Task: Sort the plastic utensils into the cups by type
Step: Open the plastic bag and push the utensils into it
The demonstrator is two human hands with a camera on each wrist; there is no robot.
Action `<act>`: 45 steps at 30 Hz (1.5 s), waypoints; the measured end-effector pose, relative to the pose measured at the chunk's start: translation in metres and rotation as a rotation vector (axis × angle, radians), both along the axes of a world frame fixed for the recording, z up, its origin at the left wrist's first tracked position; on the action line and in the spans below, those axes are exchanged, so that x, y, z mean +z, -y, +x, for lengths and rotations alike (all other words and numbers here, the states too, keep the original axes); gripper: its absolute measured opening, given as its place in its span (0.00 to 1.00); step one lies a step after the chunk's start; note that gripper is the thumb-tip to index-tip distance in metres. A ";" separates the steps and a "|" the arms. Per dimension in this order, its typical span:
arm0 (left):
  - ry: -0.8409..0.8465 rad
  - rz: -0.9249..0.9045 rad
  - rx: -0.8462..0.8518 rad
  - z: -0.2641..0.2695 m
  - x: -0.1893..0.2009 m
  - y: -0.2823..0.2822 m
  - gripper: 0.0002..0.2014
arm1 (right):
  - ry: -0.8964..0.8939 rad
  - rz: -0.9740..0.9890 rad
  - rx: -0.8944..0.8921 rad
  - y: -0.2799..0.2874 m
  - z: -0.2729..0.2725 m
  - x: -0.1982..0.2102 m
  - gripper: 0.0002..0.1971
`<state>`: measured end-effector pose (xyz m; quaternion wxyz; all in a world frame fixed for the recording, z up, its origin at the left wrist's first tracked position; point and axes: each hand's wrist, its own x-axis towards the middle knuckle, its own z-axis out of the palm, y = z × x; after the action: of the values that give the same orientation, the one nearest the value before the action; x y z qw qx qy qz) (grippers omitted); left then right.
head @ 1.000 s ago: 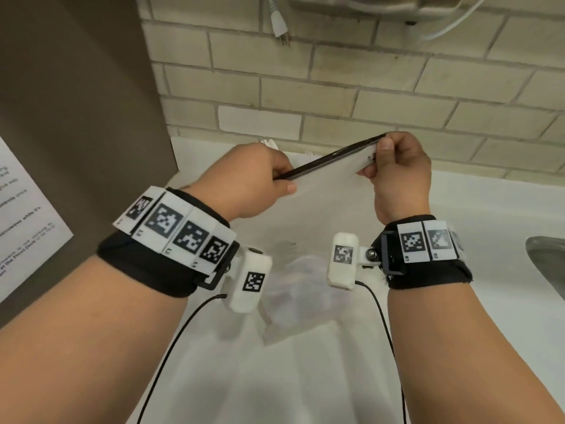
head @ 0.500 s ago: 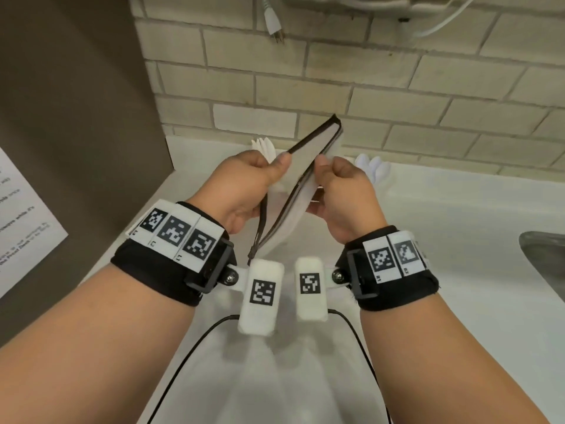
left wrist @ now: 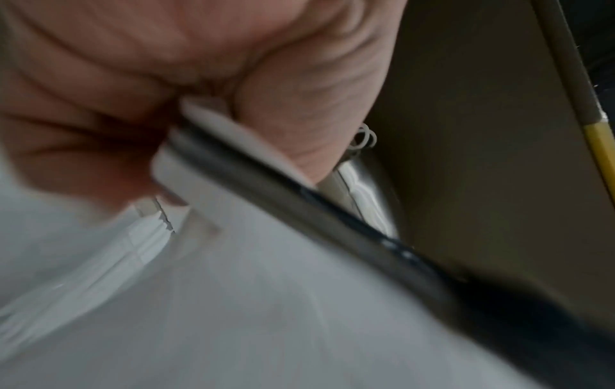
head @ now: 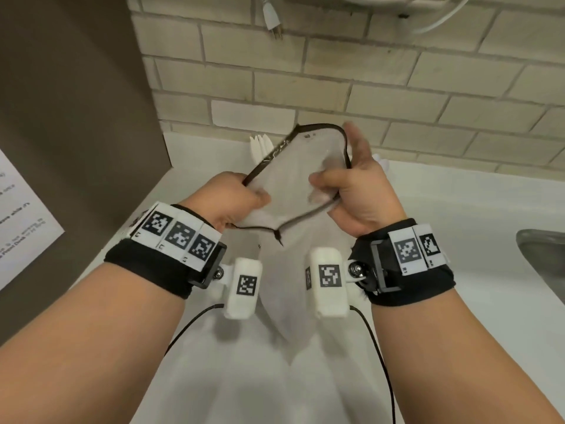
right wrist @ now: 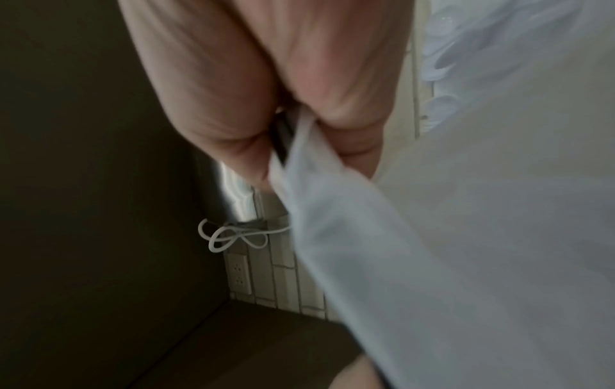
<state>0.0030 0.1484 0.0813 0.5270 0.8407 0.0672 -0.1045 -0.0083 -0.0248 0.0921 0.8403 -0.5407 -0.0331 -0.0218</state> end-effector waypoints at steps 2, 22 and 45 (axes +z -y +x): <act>-0.137 -0.233 -0.003 0.002 0.002 -0.004 0.03 | 0.163 -0.401 -0.016 0.004 -0.003 -0.003 0.40; -0.412 -0.959 0.127 -0.010 -0.044 -0.025 0.20 | -0.180 -1.197 0.267 -0.010 -0.015 -0.059 0.30; 0.022 0.473 -0.320 -0.019 -0.096 -0.037 0.28 | -0.076 -1.886 0.588 -0.032 -0.017 -0.105 0.30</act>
<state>-0.0157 0.1854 -0.0147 0.2936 0.9414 -0.0496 -0.1587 -0.0256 0.0074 -0.0128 0.0378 -0.9593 -0.1428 0.2406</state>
